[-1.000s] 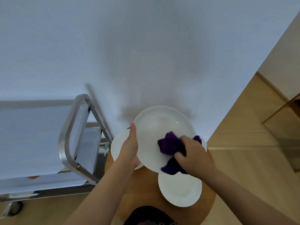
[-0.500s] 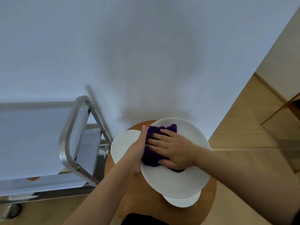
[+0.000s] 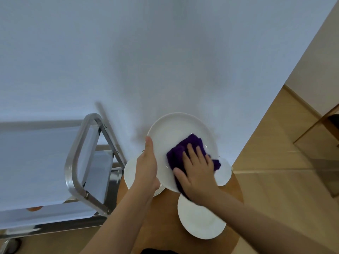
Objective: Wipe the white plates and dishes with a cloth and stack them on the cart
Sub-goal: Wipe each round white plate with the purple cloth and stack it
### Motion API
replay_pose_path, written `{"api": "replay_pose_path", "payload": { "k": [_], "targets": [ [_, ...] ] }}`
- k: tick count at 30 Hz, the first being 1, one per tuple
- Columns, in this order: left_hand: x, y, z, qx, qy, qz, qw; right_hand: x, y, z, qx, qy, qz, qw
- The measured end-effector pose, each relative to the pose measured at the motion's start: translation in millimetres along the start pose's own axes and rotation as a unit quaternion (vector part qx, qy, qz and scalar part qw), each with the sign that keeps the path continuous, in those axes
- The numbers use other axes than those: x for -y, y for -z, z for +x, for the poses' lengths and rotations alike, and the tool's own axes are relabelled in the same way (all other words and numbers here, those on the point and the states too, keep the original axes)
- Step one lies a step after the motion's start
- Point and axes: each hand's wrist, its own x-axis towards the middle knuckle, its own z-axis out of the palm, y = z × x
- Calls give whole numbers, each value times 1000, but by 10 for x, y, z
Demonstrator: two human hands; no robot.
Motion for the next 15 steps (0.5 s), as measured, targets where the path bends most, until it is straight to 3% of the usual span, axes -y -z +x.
{"api": "replay_pose_path", "payload": {
  "k": [4,7,11,13,15],
  "targets": [
    [6,-41,1,-12,33,-24,999,282,-51,-108,20,55,88,994],
    [-112,15,63,-22,48,-19,998,85,50,-178,35,161,13,986],
    [-271,55,139,50,60,-1,997,-179,93,-199,-60,229,-96,967],
    [-325,47,156,70,73,-29,994,-181,119,-142,-125,247,-68,959],
    [-425,47,166,74,73,-32,994,-119,195,-59,-140,244,-19,960]
  ]
}}
